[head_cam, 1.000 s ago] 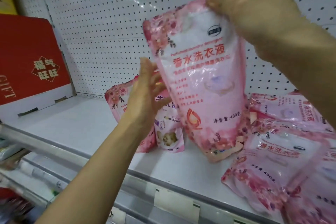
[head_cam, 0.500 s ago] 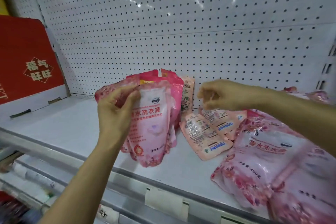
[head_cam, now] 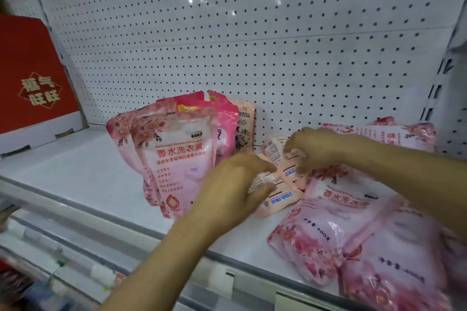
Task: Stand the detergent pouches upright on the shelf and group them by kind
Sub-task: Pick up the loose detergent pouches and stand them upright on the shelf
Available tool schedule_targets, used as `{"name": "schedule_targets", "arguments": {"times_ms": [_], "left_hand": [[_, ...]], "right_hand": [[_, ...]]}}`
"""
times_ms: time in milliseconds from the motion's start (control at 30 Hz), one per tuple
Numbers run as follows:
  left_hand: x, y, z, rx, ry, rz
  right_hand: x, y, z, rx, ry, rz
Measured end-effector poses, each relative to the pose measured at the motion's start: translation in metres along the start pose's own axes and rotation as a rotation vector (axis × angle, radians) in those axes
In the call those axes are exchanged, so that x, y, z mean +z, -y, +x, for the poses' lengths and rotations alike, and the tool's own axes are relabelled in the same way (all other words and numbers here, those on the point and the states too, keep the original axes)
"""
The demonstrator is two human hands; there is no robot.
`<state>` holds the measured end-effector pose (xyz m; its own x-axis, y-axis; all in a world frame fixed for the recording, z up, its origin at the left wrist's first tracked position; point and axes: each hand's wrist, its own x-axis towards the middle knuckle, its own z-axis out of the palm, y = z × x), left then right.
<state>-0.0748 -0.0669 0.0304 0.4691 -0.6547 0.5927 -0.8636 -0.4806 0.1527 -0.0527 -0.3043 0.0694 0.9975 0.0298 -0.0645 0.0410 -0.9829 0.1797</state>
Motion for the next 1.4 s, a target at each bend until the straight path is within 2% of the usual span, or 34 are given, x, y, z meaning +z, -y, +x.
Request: {"name": "schedule_targets", "arguments": {"times_ms": [33, 100, 200, 267, 367, 433, 600, 733, 800, 900, 967, 1033, 1100, 1233, 1400], "left_hand": [[0.02, 0.002, 0.004, -0.092, 0.17, -0.069], [0.054, 0.009, 0.008, -0.164, 0.403, -0.118], [0.075, 0.019, 0.014, -0.2, 0.532, -0.04], [0.078, 0.022, 0.018, -0.186, 0.546, 0.073], [0.082, 0.016, 0.022, -0.068, 0.492, 0.372], [0.085, 0.01, 0.021, -0.012, 0.494, 0.458], [0.071, 0.02, 0.018, 0.03, 0.505, 0.398], [0.052, 0.016, 0.015, 0.035, 0.453, 0.342], [0.039, 0.012, 0.015, 0.027, 0.387, 0.358], [0.015, 0.009, 0.013, -0.032, 0.223, 0.363], [-0.003, 0.009, 0.014, -0.009, 0.093, 0.391], [-0.012, 0.012, 0.016, 0.014, 0.036, 0.454], [-0.014, 0.014, 0.017, -0.003, 0.031, 0.435], [-0.016, 0.015, 0.015, -0.013, 0.019, 0.411], [-0.019, 0.011, 0.015, 0.015, -0.008, 0.337]], "right_hand": [[0.005, -0.006, 0.004, 0.011, 0.051, 0.023], [0.017, -0.014, 0.008, 0.032, 0.127, 0.093], [0.026, -0.019, 0.014, 0.013, 0.09, 0.045], [0.028, -0.014, 0.017, -0.039, 0.045, -0.079], [0.026, -0.004, 0.019, -0.085, 0.01, -0.245], [0.023, -0.001, 0.019, -0.106, 0.024, -0.283], [0.016, 0.005, 0.021, -0.146, 0.114, -0.361], [0.018, 0.014, 0.022, -0.257, 0.036, -0.465], [0.017, 0.01, 0.021, -0.248, -0.009, -0.459], [0.006, -0.005, 0.024, -0.121, -0.146, -0.253], [-0.003, -0.017, 0.031, -0.051, -0.318, -0.055], [-0.012, -0.024, 0.044, -0.002, -0.489, 0.192], [-0.023, -0.024, 0.059, 0.027, -0.58, 0.442], [-0.035, -0.012, 0.084, 0.076, -0.558, 0.664], [-0.017, 0.008, 0.101, 0.111, -0.442, 0.694]]}}
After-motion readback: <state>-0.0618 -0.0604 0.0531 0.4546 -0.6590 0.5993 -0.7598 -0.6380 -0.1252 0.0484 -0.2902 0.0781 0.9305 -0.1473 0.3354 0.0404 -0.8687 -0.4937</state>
